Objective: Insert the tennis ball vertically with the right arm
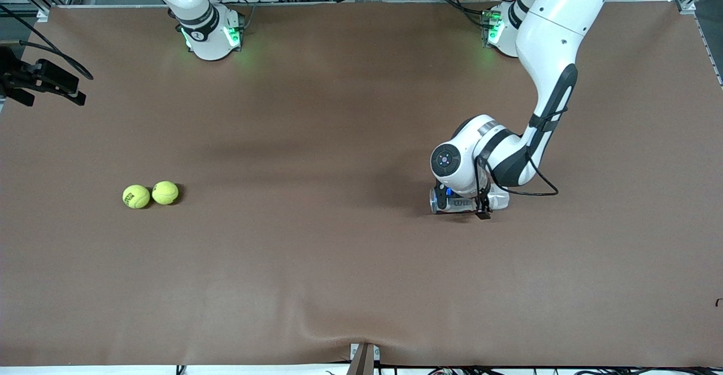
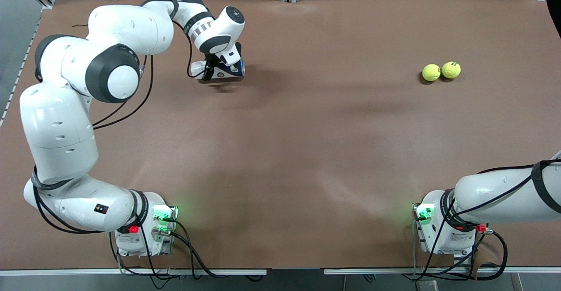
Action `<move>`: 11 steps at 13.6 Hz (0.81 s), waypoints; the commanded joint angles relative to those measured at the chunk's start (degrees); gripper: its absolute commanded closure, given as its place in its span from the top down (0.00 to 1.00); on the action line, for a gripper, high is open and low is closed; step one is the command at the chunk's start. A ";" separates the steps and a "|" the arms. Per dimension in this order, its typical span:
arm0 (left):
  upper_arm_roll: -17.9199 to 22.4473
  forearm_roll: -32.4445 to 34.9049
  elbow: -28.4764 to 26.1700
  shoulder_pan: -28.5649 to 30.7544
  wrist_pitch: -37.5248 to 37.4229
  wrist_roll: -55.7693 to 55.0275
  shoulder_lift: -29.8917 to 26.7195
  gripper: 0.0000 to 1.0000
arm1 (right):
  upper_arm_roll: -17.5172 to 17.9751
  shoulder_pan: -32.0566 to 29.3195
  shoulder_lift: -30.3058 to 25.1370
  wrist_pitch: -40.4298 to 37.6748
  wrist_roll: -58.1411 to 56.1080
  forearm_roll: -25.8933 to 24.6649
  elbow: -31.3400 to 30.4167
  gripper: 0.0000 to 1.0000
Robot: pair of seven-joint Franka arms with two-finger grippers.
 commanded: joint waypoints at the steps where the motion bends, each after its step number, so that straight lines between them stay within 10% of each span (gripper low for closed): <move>1: 0.15 3.59 0.61 0.07 1.32 -1.19 1.25 1.00 | -0.02 -0.29 -0.62 0.04 0.31 1.04 -0.26 1.00; 11: 0.15 3.60 0.17 0.78 3.78 -1.19 1.61 0.78 | -0.02 -0.29 -0.62 0.04 0.40 1.13 -0.34 1.00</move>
